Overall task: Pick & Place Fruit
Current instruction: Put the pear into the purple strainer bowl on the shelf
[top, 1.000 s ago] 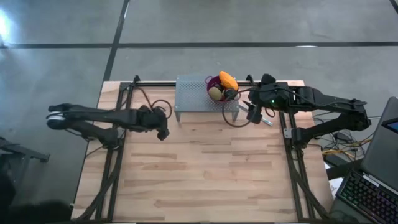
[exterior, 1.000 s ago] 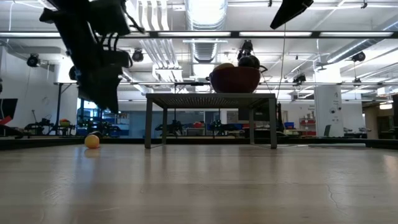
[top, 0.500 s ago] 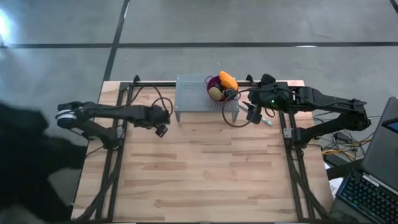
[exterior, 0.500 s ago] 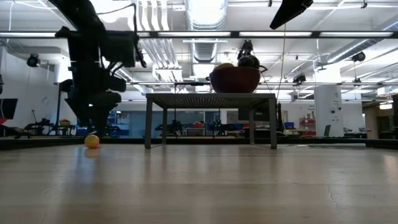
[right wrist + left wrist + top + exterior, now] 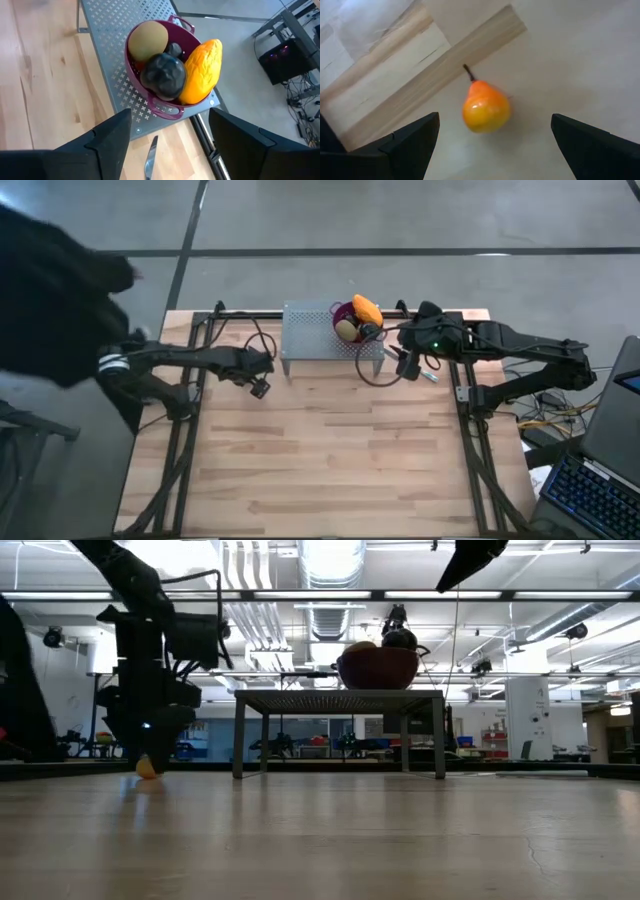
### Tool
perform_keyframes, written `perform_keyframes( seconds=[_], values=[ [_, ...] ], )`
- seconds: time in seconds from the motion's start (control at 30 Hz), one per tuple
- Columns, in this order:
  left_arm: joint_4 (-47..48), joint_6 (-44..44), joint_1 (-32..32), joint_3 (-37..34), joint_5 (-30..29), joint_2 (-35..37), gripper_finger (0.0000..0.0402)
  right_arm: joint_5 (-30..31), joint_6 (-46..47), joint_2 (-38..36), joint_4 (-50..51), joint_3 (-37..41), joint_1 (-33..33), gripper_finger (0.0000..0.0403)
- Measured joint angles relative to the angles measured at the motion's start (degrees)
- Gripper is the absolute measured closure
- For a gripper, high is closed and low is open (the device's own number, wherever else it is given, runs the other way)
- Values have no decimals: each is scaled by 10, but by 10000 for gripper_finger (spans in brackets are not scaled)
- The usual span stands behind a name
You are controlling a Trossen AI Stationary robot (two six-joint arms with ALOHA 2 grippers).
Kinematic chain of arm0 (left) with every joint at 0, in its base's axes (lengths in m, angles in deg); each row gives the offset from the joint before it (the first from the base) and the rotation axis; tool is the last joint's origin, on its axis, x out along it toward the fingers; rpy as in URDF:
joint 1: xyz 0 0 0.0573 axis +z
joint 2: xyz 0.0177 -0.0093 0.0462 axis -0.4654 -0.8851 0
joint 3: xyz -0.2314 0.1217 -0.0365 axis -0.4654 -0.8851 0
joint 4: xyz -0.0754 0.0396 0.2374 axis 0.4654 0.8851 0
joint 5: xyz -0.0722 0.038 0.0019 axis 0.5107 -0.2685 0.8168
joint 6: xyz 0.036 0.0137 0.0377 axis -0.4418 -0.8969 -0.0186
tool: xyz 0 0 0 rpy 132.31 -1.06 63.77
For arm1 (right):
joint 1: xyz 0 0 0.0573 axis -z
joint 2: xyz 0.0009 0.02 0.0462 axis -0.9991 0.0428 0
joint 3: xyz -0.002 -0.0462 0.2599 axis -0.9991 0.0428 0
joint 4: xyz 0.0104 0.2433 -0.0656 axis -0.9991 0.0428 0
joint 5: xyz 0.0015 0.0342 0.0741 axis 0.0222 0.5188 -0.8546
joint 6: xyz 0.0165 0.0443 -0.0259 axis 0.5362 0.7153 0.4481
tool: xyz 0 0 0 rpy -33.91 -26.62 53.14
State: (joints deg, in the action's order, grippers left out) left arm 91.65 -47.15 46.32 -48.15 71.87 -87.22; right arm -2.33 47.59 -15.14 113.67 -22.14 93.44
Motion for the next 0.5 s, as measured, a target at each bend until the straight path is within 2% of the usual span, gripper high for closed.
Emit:
perform_keyframes(
  seconds=[0.33, 0.5],
  values=[
    [-70, -36, 31, -32, 36, -2, 15, 0, 0, 0, -1, 24, 0, 171],
    [-72, -42, 43, -32, 43, -2, 15, 1, -3, 1, 0, 30, 0, 178]
  ],
)
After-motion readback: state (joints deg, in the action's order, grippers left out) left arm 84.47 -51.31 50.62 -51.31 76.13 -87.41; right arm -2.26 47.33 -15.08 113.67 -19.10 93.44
